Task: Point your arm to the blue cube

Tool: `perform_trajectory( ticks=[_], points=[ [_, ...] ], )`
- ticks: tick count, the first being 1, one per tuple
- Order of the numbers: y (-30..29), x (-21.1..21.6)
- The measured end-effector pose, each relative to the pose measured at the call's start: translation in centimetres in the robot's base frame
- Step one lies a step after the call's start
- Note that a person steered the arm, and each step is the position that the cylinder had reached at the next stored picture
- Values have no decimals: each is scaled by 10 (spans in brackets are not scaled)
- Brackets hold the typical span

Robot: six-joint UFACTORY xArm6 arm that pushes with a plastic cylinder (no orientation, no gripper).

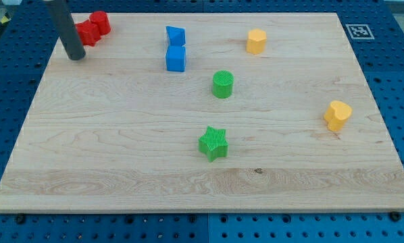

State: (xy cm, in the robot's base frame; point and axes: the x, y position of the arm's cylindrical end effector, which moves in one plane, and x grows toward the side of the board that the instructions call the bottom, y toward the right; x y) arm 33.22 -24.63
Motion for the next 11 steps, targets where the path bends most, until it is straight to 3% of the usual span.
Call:
perform_trajectory(
  ticks=[3,5,6,8,10,11],
  points=[
    [3,7],
    [54,79],
    [85,90],
    [161,97],
    [176,92],
    [180,57]
  ],
)
